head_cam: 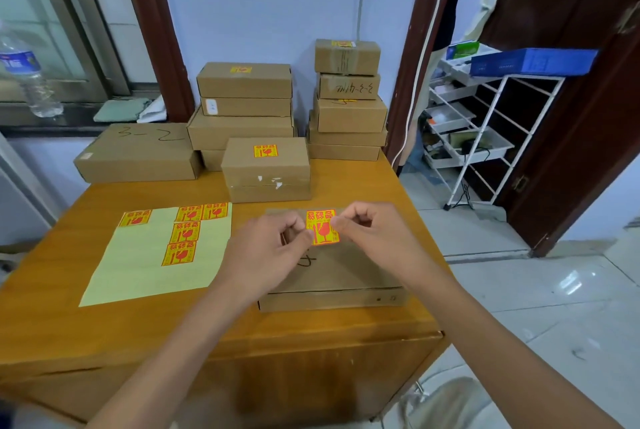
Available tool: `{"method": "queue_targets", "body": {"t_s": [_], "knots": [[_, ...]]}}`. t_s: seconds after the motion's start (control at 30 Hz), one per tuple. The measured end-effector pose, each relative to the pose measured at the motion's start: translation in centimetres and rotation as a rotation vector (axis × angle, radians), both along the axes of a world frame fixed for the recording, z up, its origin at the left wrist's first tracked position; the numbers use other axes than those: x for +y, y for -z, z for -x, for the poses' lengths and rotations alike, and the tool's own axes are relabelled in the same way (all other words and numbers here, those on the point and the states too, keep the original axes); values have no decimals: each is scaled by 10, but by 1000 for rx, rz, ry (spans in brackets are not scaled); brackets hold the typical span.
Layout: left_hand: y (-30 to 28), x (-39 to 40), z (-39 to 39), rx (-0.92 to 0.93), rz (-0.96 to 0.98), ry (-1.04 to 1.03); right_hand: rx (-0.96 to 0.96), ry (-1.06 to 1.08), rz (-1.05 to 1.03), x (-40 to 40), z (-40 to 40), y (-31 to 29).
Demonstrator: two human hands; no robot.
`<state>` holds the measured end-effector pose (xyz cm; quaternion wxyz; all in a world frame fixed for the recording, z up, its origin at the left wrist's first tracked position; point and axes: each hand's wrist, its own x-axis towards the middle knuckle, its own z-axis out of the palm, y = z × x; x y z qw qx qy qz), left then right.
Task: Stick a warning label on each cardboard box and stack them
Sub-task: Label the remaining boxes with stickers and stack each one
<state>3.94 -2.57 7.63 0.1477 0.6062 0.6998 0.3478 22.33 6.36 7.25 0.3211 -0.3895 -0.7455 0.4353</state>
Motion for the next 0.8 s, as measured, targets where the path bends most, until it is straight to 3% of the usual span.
{"method": "queue_targets", "body": {"t_s": [0.13,0.33,0.5,0.8], "knots": [[-2,12,7,180,35,7,-179,55,-147,13,9,11],[14,21,12,155,78,-31,-349,79,-236,13,19,20],[18,24,8,136,58,-40,-364,92,-200,15,15,24],[23,35,-10,313,74,-58,-448,142,-205,24,7,27]]}}
